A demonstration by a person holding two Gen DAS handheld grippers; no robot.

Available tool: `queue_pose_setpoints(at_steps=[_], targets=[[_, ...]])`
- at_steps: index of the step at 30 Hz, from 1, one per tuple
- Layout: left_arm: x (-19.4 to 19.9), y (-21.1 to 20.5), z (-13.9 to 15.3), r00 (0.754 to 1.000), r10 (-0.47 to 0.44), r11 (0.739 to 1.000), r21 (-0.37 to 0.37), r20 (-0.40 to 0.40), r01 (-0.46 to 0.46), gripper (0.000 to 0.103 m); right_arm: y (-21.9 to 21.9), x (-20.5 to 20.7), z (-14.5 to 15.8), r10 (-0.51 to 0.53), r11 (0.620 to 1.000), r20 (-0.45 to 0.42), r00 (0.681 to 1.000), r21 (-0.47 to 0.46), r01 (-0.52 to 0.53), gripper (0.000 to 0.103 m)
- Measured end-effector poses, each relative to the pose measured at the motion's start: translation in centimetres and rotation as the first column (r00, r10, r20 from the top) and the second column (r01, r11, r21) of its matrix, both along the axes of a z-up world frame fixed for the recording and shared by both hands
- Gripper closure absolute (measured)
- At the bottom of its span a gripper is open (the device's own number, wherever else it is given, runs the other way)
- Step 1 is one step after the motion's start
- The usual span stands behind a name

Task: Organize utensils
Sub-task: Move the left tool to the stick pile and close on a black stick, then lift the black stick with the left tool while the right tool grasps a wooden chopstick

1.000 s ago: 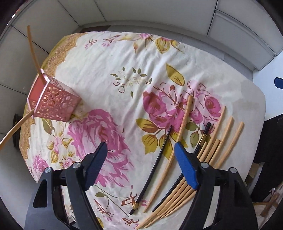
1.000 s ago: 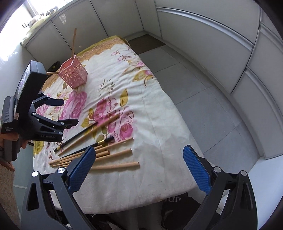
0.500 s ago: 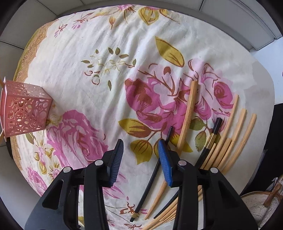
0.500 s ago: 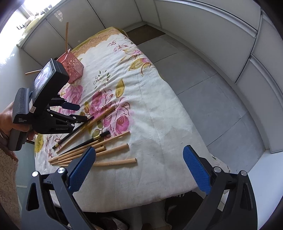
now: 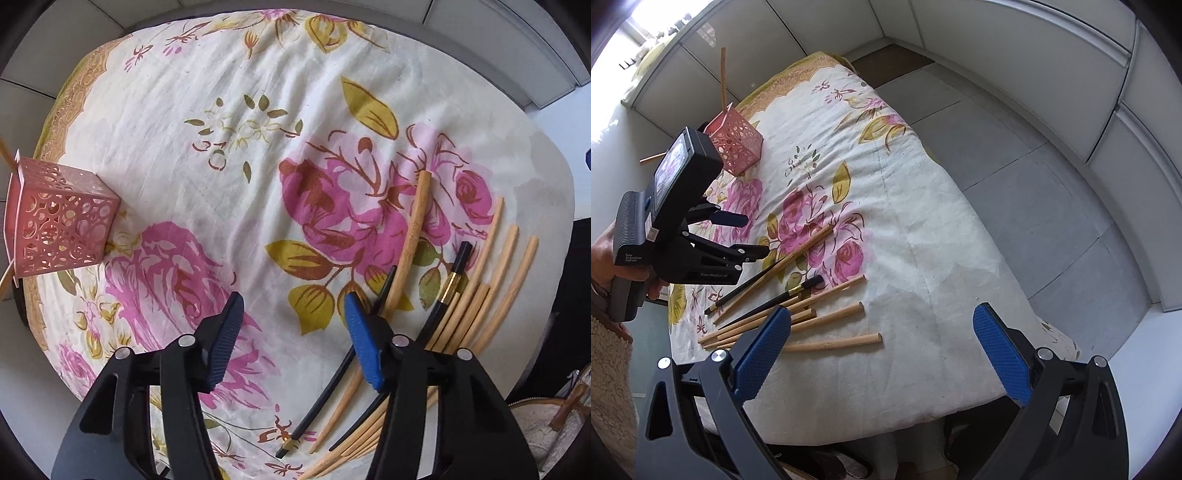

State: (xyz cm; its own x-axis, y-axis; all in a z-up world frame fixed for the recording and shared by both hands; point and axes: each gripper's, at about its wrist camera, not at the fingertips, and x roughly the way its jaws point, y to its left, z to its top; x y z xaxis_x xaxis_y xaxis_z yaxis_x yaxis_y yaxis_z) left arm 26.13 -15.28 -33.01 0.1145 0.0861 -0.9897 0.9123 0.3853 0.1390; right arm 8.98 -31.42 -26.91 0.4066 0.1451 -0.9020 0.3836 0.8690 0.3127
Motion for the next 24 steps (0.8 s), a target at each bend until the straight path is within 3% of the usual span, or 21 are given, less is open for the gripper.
queue_pose_setpoints(at_steps=[3, 10, 17, 20, 21, 24], targets=[[-1.1, 0.0, 0.3, 1.000, -0.017, 1.000, -0.007, -0.004, 0.017, 0.054, -0.1, 0.0, -0.2, -0.004, 1.000, -0.004, 1.000, 0.007, 0.004, 0.007], [-0.9, -0.6, 0.2, 1.000, -0.012, 1.000, -0.015, -0.021, 0.012, 0.054, -0.1, 0.0, -0.2, -0.008, 1.000, -0.006, 1.000, 0.016, 0.008, 0.007], [-3.2, 0.2, -0.7, 0.998, -0.046, 0.999, -0.005, -0.041, 0.046, 0.055, -0.1, 0.0, -0.4, -0.011, 1.000, -0.016, 1.000, 0.025, 0.012, 0.007], [-3.5, 0.2, -1.1, 0.994, -0.065, 0.998, -0.027, -0.089, 0.063, 0.078, -0.3, 0.1, -0.7, -0.021, 0.999, -0.027, 0.999, 0.041, 0.022, 0.007], [-3.7, 0.0, -1.2, 0.991, -0.065, 0.997, -0.037, -0.115, 0.061, 0.091, -0.4, 0.2, -0.9, -0.027, 0.998, -0.034, 0.999, 0.053, 0.029, 0.007], [-2.9, -0.1, -0.8, 0.990, -0.014, 0.998, -0.055, -0.139, 0.007, 0.096, -0.5, 0.8, -1.3, -0.042, 0.995, -0.054, 0.998, 0.086, 0.046, 0.007]])
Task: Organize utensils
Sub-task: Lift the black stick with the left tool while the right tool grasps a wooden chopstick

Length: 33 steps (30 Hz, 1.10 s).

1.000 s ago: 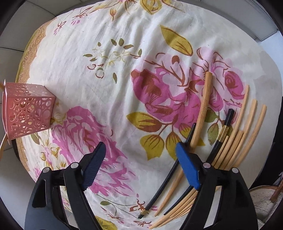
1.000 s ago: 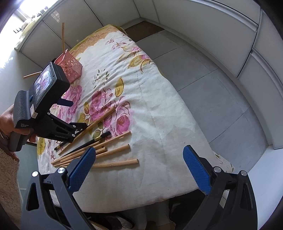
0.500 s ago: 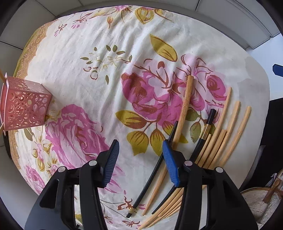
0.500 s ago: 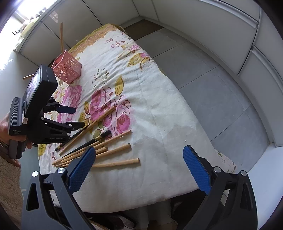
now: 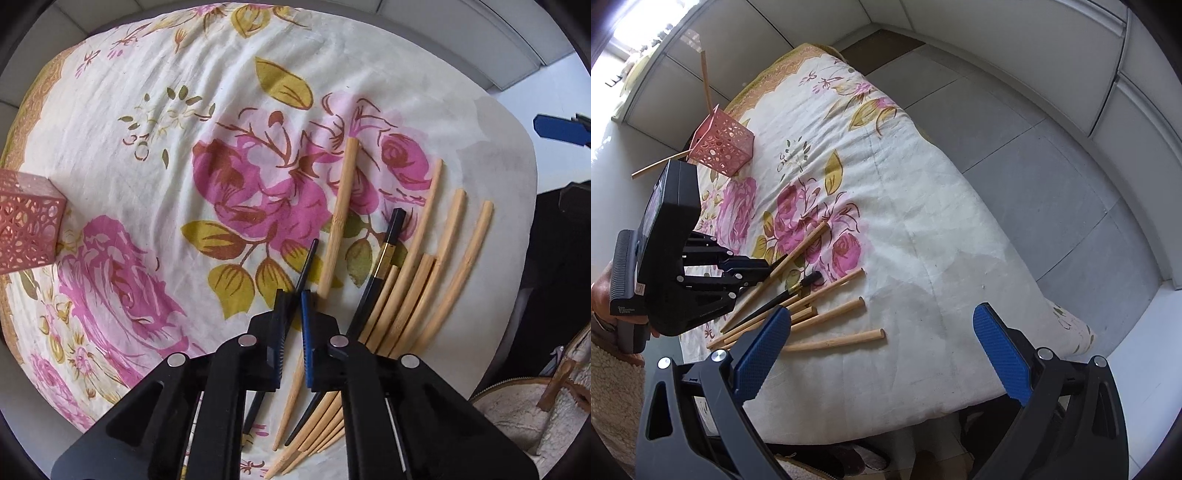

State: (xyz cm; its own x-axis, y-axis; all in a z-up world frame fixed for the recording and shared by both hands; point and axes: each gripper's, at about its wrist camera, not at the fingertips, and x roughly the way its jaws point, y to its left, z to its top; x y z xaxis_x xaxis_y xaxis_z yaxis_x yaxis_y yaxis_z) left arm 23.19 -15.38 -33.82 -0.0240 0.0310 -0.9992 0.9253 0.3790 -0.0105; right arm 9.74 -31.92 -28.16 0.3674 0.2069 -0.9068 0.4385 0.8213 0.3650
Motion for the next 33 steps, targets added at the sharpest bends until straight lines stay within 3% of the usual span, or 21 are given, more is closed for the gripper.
queue_pose_setpoints(at_steps=[2, 4, 7, 9, 13, 16, 19, 22, 28, 29, 33], targets=[[0.6, 0.7, 0.1, 0.995, 0.093, 0.995, -0.042, -0.028, -0.094, 0.097, 0.1, 1.0, -0.1, -0.004, 1.000, -0.018, 1.000, 0.015, 0.004, 0.007], [1.4, 2.0, 0.3, 0.978, 0.205, 0.973, -0.098, -0.039, -0.208, 0.098, 0.1, 2.3, -0.3, -0.021, 0.999, -0.038, 0.999, 0.029, 0.022, 0.007], [2.1, 4.4, 0.7, 0.928, 0.373, 0.917, -0.161, 0.016, -0.365, 0.098, 0.6, 4.9, -0.5, -0.041, 0.998, -0.077, 0.996, 0.042, 0.044, 0.007], [1.8, 6.0, 1.8, 0.897, 0.442, 0.873, -0.232, 0.001, -0.430, 0.098, 1.1, 6.8, -0.8, -0.054, 0.997, -0.113, 0.992, 0.054, 0.060, 0.008], [0.3, 9.5, 5.8, 0.857, 0.515, 0.791, -0.385, -0.002, -0.476, 0.099, 2.6, 10.3, -2.0, -0.041, 0.997, -0.220, 0.975, 0.061, 0.055, 0.032], [-0.4, 11.7, 9.3, 0.843, 0.537, 0.749, -0.477, 0.030, -0.460, 0.099, 3.5, 11.8, -3.5, -0.047, 0.997, -0.300, 0.953, 0.050, 0.065, 0.052], [1.4, 13.8, 12.1, 0.837, 0.545, 0.717, -0.544, 0.046, -0.437, 0.099, 4.2, 12.5, -4.7, -0.064, 0.996, -0.361, 0.931, 0.031, 0.080, 0.062], [1.4, 14.6, 13.1, 0.837, 0.543, 0.702, -0.580, 0.063, -0.412, 0.099, 4.7, 13.3, -4.5, -0.108, 0.993, -0.367, 0.924, 0.010, 0.120, 0.066], [0.3, 15.7, 15.2, 0.833, 0.543, 0.697, -0.609, 0.105, -0.378, 0.100, 5.8, 15.1, -4.1, -0.200, 0.980, -0.370, 0.907, -0.062, 0.191, 0.069], [0.1, 15.8, 15.4, 0.828, 0.549, 0.695, -0.612, 0.115, -0.377, 0.100, 6.2, 15.3, -3.9, -0.208, 0.978, -0.356, 0.911, -0.087, 0.189, 0.087], [-0.7, 16.6, 16.6, 0.807, 0.573, 0.682, -0.628, 0.139, -0.376, 0.100, 7.7, 15.4, -3.3, -0.181, 0.983, -0.235, 0.955, -0.064, 0.171, 0.091]])
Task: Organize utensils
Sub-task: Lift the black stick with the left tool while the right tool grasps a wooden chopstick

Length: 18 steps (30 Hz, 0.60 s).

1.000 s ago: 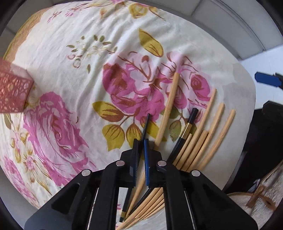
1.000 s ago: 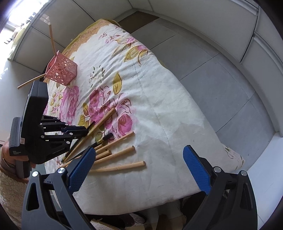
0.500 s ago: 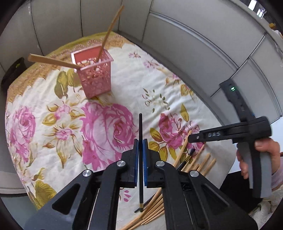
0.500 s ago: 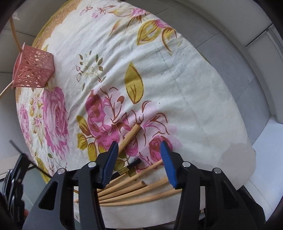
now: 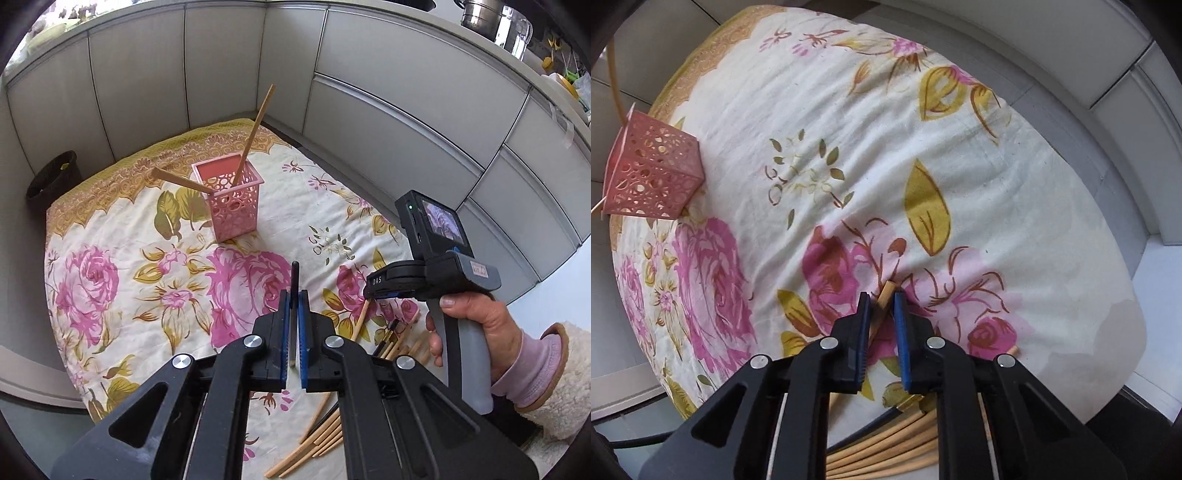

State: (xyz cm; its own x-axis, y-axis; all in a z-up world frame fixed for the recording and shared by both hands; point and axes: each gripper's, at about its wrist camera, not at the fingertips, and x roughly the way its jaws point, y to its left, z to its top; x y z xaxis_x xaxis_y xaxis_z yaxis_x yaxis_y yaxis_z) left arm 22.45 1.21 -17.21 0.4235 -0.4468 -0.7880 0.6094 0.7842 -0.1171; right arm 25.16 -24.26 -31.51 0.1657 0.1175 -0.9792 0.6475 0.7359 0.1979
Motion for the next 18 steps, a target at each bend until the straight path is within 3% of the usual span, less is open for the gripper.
queue_pose_setpoints(at_steps=[2, 7, 13, 18], targets=[[-0.3, 0.4, 0.3, 1.000, 0.013, 1.000, -0.004, 0.012, -0.013, 0.100, 0.4, -0.7, 0.4, 0.001, 0.999, 0.089, 0.996, 0.048, -0.006, 0.092], [-1.3, 1.2, 1.7, 0.997, 0.060, 0.998, -0.018, 0.046, -0.060, 0.100, 3.3, -2.5, 4.6, 0.099, 0.995, 0.296, 0.950, -0.042, -0.090, 0.093], [-2.7, 1.6, 3.9, 0.989, 0.112, 0.993, -0.041, 0.100, -0.108, 0.100, 4.6, -4.5, 11.1, 0.198, 0.979, 0.500, 0.843, -0.143, -0.145, 0.094], [-4.1, 1.3, 5.8, 0.982, 0.127, 0.991, -0.059, 0.140, -0.120, 0.100, 5.0, -7.3, 16.3, 0.263, 0.964, 0.592, 0.762, -0.201, -0.177, 0.096]])
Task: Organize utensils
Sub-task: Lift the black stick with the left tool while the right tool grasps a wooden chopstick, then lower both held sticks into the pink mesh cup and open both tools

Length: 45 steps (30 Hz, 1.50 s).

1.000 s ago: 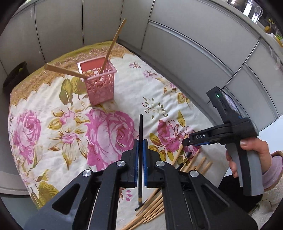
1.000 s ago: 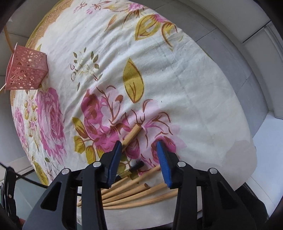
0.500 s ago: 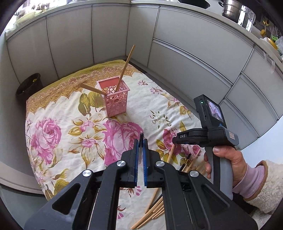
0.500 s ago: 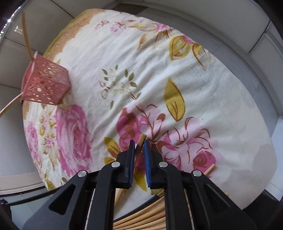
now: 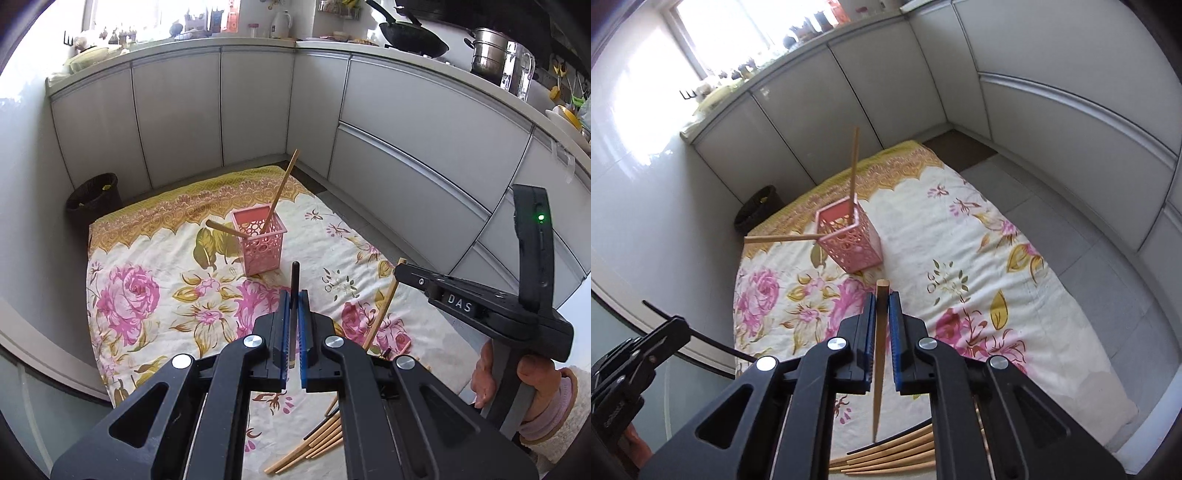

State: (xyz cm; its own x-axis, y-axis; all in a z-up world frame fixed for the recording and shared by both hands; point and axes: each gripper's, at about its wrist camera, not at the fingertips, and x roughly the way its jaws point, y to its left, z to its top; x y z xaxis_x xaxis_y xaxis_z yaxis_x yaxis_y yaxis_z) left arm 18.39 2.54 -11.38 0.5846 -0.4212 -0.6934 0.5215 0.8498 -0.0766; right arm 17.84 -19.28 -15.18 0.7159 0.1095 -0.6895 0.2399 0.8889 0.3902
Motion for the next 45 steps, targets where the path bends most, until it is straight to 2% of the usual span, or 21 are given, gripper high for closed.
queue_pose_setpoints(at_steps=[5, 12, 19, 25, 31, 35, 41, 45], targets=[[-1.0, -0.9, 1.8, 0.999, 0.006, 1.000, -0.013, 0.036, -0.005, 0.100, 0.3, -1.6, 3.8, 0.037, 0.997, 0.064, 0.997, -0.071, -0.033, 0.096], [-0.8, -2.3, 5.0, 0.995, 0.037, 0.999, -0.024, 0.090, -0.035, 0.100, -0.5, -1.8, 7.2, 0.051, 0.993, 0.103, 0.993, -0.108, -0.040, 0.096], [1.7, -3.6, 8.2, 0.987, 0.086, 0.996, -0.041, 0.133, -0.081, 0.100, -1.8, -1.0, 9.8, 0.060, 0.991, 0.126, 0.990, -0.129, -0.044, 0.096], [5.5, -4.7, 9.5, 0.973, 0.158, 0.987, -0.056, 0.168, -0.151, 0.100, -2.6, 0.5, 12.2, 0.079, 0.989, 0.152, 0.985, -0.133, -0.059, 0.096], [10.4, -5.3, 8.5, 0.949, 0.261, 0.964, -0.106, 0.178, -0.245, 0.100, -2.8, 2.7, 13.2, 0.099, 0.988, 0.169, 0.981, -0.133, -0.077, 0.095], [13.8, -5.6, 6.4, 0.935, 0.315, 0.948, -0.101, 0.163, -0.302, 0.100, -3.2, 4.7, 13.0, 0.099, 0.990, 0.172, 0.980, -0.117, -0.080, 0.095], [17.4, -5.6, 1.7, 0.939, 0.329, 0.944, -0.066, 0.098, -0.324, 0.100, -3.1, 7.6, 12.5, 0.103, 0.990, 0.177, 0.979, -0.112, -0.084, 0.095], [18.0, -5.7, 0.8, 0.952, 0.298, 0.954, -0.064, 0.067, -0.294, 0.098, -2.8, 9.5, 12.7, 0.106, 0.990, 0.187, 0.977, -0.110, -0.086, 0.095]])
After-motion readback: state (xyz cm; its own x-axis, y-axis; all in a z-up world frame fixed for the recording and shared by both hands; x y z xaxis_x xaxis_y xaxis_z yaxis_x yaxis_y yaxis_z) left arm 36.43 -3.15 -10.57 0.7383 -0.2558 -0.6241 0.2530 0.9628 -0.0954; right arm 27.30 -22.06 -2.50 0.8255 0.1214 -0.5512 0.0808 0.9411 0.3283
